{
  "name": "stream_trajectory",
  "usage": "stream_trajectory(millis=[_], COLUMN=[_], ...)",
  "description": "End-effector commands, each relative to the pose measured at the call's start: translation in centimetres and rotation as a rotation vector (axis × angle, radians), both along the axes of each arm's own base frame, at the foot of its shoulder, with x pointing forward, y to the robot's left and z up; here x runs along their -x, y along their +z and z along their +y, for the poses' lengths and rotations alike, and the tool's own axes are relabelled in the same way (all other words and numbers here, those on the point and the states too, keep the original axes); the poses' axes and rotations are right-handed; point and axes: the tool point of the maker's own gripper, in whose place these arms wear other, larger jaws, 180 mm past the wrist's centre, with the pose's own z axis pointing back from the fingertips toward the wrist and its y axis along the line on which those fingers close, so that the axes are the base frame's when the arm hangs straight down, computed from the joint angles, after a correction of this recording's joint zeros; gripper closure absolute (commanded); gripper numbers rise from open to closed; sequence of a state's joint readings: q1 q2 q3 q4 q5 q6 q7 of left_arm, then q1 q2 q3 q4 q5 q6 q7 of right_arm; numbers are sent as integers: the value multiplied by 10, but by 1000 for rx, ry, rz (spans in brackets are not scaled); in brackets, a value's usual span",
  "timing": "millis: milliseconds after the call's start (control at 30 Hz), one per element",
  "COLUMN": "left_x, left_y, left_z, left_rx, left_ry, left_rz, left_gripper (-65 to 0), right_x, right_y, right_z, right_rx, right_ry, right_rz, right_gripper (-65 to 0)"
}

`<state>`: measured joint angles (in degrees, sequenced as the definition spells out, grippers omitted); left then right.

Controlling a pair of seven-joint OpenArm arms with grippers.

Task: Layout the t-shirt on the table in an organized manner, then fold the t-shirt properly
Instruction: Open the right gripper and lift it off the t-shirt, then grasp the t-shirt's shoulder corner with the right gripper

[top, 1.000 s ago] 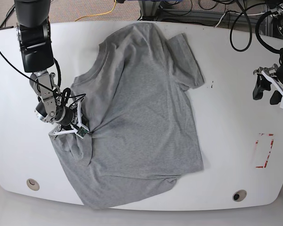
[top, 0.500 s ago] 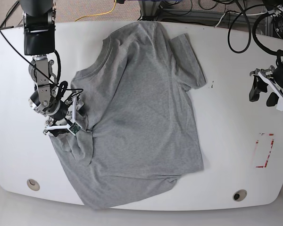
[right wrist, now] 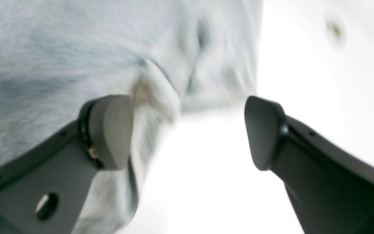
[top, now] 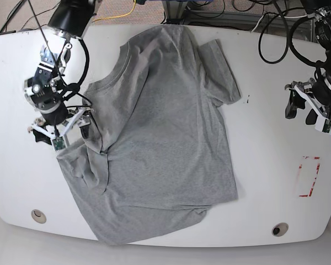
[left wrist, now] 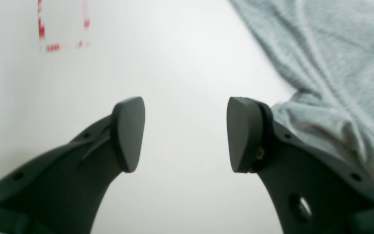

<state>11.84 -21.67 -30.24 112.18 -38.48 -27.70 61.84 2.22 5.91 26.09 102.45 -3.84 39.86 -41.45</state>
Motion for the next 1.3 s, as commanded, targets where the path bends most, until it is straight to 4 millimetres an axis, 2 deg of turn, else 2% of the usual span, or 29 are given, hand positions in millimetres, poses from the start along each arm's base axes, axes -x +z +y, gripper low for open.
stream_trajectory(millis=[0,233,467,1167,1267], left_x=[-11,-14,-23,-24,-24], left_y=[18,19,29,31,31], left_z=[-3,-4,-4,-4,-4], left_rx=[7,14,13,13,13], left_ry=[-8,-5,-5,-5,-5], left_rz=[-70,-79,-115,-119,-119], left_gripper=[-372,-372,-372,-372,-372], right_x=[12,54,88,177,188], right_y=[14,-10,-27,-57,-62], right_z=[1,16,33,50,57], right_rx=[-99,-235,-347,-522,-533], right_ry=[-60,-84,-57,-52,-39], right_rz=[-61,17,95,264,304], right_gripper=[-510,-510,-510,-510,-510])
